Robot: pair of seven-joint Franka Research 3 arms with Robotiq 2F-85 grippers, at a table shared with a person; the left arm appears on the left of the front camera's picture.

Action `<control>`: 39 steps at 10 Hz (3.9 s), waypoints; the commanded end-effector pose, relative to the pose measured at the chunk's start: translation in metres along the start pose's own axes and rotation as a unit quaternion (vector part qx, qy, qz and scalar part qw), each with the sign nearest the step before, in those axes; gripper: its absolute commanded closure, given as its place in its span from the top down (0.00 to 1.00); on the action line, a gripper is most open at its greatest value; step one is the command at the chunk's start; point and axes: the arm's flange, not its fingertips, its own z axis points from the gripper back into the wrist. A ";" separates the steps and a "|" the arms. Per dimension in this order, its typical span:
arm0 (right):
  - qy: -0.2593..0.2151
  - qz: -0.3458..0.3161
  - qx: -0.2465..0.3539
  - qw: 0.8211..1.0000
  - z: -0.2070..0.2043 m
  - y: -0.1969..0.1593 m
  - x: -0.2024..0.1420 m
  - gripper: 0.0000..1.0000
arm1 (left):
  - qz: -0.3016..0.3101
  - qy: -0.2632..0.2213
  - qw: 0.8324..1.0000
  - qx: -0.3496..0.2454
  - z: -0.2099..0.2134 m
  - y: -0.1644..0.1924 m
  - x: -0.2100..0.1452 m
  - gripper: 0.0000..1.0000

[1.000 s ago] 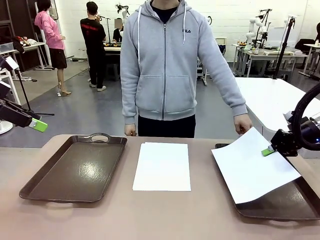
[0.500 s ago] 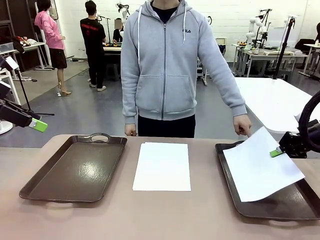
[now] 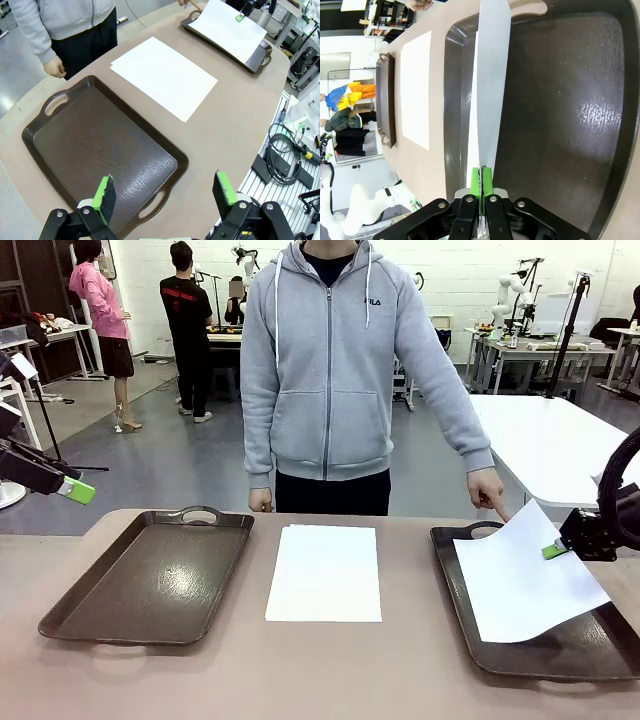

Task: Sort the A4 documents.
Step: Place the A4 Paper in the designated Handle tray, then receive the A4 Paper.

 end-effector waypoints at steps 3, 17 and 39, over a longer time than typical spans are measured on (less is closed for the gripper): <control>0.040 0.000 -0.023 0.999 -0.006 0.003 0.013 0.01 | -0.009 -0.007 1.000 -0.008 0.000 0.002 -0.001 1.00; 0.025 -0.037 -0.108 0.993 -0.015 -0.017 0.013 0.34 | -0.009 -0.007 1.000 -0.008 0.000 0.002 -0.001 1.00; -0.005 -0.014 -0.129 0.992 0.009 -0.007 0.019 1.00 | -0.009 -0.007 1.000 -0.008 0.000 0.002 -0.001 1.00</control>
